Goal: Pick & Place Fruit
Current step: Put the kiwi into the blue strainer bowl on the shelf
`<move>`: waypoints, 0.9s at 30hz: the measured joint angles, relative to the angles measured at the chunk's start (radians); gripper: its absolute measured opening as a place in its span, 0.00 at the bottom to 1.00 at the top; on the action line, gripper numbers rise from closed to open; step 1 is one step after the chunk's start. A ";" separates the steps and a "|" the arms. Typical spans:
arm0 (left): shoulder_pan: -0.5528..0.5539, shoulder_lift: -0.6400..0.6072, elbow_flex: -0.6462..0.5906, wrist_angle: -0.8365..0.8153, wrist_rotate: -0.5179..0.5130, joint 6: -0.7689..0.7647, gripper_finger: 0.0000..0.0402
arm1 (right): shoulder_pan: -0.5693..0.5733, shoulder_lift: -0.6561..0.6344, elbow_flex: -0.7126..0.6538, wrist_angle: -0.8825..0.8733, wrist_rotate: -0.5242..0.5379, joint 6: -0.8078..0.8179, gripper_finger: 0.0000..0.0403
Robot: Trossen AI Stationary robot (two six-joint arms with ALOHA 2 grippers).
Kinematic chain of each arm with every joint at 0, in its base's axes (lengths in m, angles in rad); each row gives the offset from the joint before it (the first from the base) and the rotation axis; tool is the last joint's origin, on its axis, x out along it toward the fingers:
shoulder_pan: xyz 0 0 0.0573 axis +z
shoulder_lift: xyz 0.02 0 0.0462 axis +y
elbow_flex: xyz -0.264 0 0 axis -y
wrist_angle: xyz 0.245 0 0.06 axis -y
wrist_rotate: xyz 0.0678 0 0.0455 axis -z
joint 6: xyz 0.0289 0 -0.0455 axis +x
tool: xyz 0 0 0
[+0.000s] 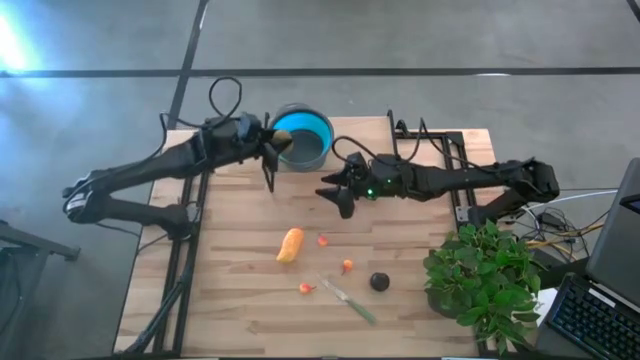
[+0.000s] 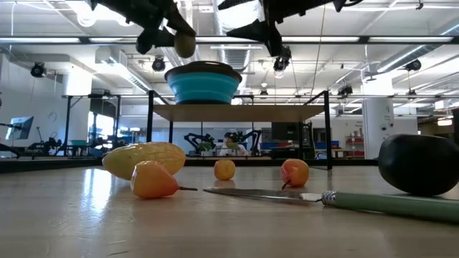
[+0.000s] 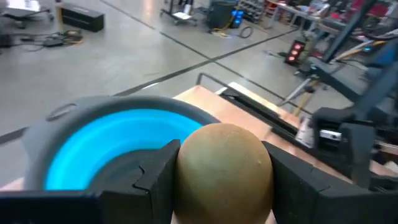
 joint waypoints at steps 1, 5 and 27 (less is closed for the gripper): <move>0.013 0.015 0.009 -0.005 0.000 0.005 0.50 | -0.010 0.000 0.000 0.000 0.000 0.000 0.63; 0.056 0.075 0.046 -0.030 0.000 0.011 0.50 | -0.042 0.000 0.000 -0.005 -0.001 -0.006 0.60; 0.128 0.444 0.494 -0.553 -0.001 0.025 0.50 | -0.092 0.000 0.000 -0.033 -0.008 -0.061 0.65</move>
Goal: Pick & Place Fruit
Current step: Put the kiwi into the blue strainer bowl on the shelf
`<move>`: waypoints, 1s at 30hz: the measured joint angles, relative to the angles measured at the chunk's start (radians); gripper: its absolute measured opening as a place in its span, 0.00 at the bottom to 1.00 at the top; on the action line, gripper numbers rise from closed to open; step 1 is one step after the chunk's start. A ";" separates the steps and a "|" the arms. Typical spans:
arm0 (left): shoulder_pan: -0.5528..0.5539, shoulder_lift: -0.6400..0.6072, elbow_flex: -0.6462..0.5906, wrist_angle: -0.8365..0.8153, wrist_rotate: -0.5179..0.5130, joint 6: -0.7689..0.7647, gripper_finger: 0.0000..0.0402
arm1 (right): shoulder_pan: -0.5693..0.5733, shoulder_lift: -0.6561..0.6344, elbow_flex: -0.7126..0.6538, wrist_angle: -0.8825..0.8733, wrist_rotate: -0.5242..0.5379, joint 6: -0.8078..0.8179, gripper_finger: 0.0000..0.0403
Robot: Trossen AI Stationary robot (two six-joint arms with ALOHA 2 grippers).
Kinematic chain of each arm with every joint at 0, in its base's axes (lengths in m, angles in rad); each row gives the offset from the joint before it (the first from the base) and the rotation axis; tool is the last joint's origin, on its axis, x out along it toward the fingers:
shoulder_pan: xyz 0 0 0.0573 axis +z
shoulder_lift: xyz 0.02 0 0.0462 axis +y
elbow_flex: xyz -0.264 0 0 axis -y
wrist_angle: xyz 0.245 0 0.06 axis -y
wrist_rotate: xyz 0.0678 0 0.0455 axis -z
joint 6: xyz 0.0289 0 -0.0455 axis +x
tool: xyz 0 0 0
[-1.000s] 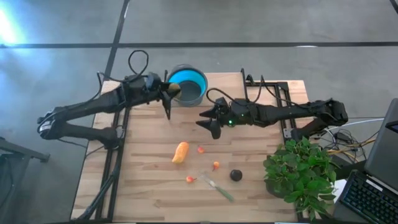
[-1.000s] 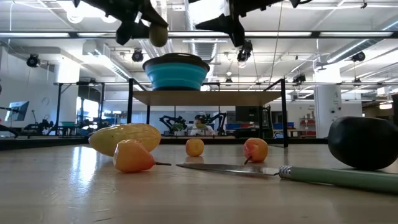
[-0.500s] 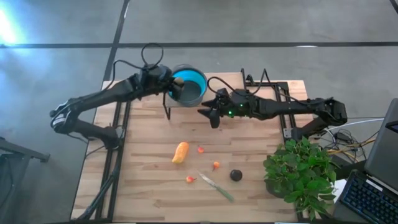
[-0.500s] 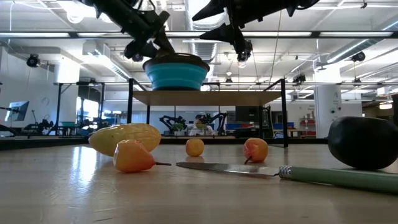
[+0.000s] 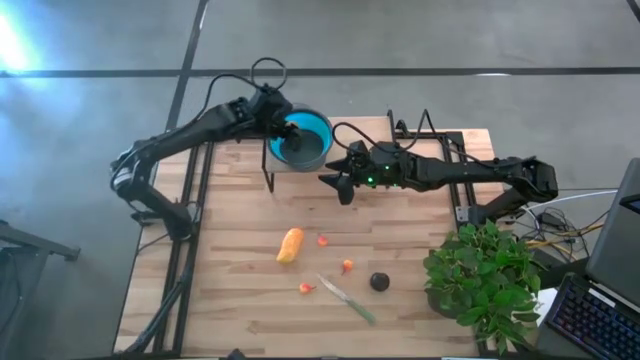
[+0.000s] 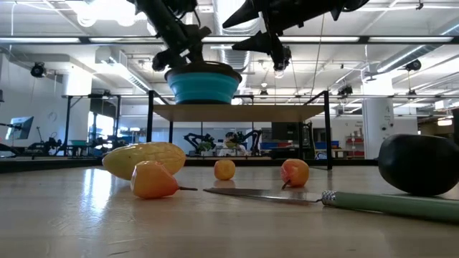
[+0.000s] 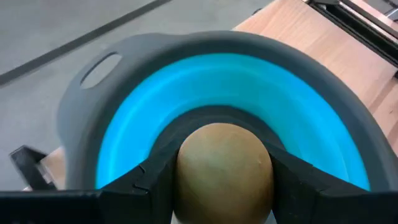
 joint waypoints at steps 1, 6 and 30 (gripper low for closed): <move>0.000 0.013 0.011 -0.003 0.000 0.000 0.50 | 0.000 0.000 0.000 -0.001 0.000 0.000 0.64; 0.001 0.073 0.070 -0.047 0.004 -0.004 0.50 | 0.000 0.000 0.000 -0.029 0.000 0.000 0.60; 0.003 0.147 0.124 -0.165 0.005 -0.005 0.52 | 0.001 0.000 0.000 -0.045 0.000 0.000 0.61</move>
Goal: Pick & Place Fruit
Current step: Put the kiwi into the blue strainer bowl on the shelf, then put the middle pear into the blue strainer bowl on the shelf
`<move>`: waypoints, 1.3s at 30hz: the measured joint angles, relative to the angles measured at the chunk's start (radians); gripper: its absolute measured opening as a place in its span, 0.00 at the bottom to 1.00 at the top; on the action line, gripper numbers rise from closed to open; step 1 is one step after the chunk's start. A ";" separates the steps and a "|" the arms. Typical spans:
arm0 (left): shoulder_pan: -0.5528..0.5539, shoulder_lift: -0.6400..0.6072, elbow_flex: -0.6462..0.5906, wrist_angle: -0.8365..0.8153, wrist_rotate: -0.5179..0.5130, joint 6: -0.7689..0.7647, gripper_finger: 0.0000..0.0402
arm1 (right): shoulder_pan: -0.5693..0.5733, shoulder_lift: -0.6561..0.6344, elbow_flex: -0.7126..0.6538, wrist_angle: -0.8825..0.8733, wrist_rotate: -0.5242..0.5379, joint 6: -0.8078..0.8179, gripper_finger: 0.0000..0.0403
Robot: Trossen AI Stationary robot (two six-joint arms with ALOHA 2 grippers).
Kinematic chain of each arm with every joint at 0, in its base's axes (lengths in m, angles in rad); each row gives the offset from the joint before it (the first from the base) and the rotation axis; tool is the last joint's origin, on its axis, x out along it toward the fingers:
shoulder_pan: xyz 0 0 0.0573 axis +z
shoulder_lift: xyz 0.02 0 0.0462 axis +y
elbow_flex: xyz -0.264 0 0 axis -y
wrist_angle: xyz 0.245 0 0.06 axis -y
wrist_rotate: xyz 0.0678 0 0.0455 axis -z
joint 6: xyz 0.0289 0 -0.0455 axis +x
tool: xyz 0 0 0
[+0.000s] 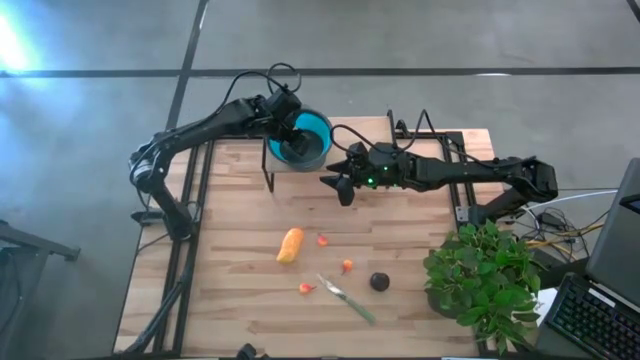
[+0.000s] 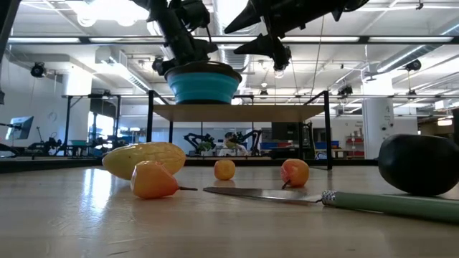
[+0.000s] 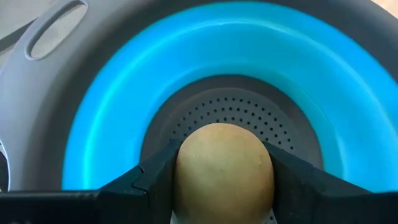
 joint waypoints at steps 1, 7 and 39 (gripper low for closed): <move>0.000 0.000 0.000 0.000 0.000 0.000 0.52 | 0.000 0.000 0.000 0.000 0.000 0.000 0.62; 0.000 0.000 0.000 -0.001 0.000 0.024 0.55 | 0.000 0.000 0.000 0.000 -0.015 0.000 0.65; 0.002 -0.016 0.055 -0.017 -0.001 0.093 0.71 | 0.007 -0.032 0.000 -0.004 -0.051 -0.069 0.50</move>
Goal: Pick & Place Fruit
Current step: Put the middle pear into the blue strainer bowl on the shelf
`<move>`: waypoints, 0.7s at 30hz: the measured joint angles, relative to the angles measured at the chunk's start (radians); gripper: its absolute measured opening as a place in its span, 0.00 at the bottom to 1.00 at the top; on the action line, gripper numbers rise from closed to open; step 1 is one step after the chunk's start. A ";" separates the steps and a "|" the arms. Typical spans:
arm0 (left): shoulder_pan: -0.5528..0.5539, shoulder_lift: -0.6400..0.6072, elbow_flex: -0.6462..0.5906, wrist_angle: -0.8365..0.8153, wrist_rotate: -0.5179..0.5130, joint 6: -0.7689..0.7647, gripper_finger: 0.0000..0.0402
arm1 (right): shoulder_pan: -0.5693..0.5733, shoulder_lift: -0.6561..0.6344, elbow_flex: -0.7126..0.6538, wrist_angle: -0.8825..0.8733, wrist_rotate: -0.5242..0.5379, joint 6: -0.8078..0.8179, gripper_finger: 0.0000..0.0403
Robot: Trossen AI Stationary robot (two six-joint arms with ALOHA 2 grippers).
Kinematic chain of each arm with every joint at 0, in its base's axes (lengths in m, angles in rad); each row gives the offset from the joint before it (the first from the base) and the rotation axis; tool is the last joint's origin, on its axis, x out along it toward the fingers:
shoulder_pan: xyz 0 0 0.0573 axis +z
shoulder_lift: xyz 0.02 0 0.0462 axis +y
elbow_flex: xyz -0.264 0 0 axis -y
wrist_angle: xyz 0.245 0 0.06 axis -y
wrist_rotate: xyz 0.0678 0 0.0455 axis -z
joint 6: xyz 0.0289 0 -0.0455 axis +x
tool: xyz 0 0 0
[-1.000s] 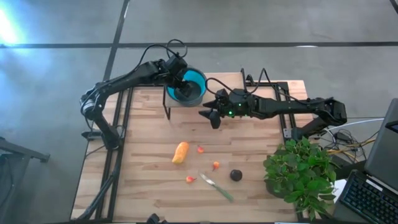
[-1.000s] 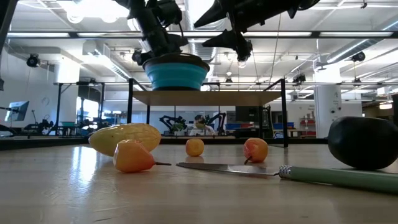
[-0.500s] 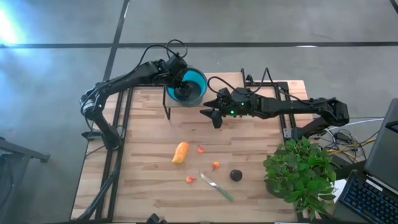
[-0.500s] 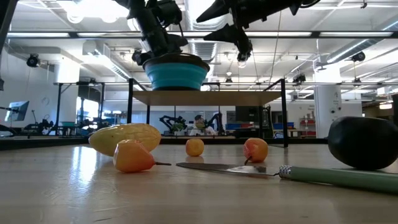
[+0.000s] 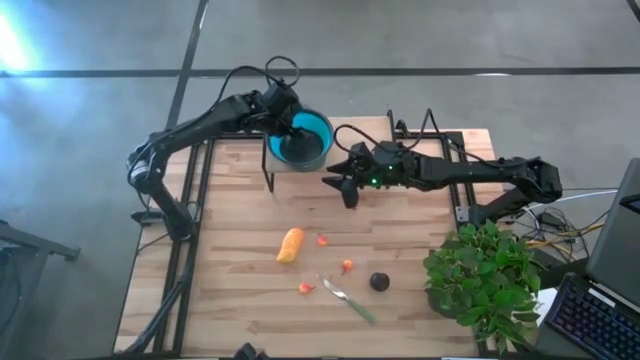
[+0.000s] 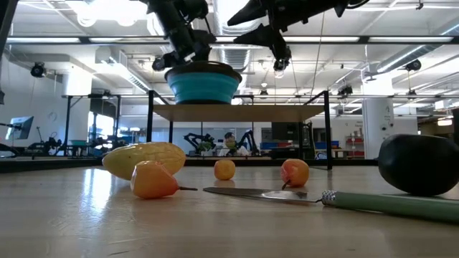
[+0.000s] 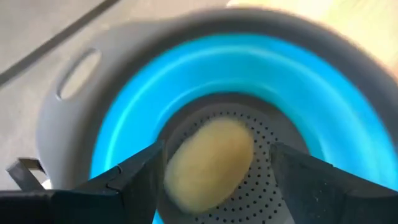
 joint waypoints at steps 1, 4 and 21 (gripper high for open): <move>0.000 -0.005 0.008 -0.001 0.000 0.007 0.71 | 0.004 -0.002 0.000 0.000 -0.013 -0.009 0.50; -0.003 -0.027 0.018 -0.002 0.000 0.028 0.71 | 0.018 -0.005 0.000 0.000 -0.024 -0.040 0.48; -0.241 -0.209 -0.098 -0.104 -0.004 0.006 0.71 | 0.112 -0.015 0.000 -0.075 -0.027 -0.136 0.39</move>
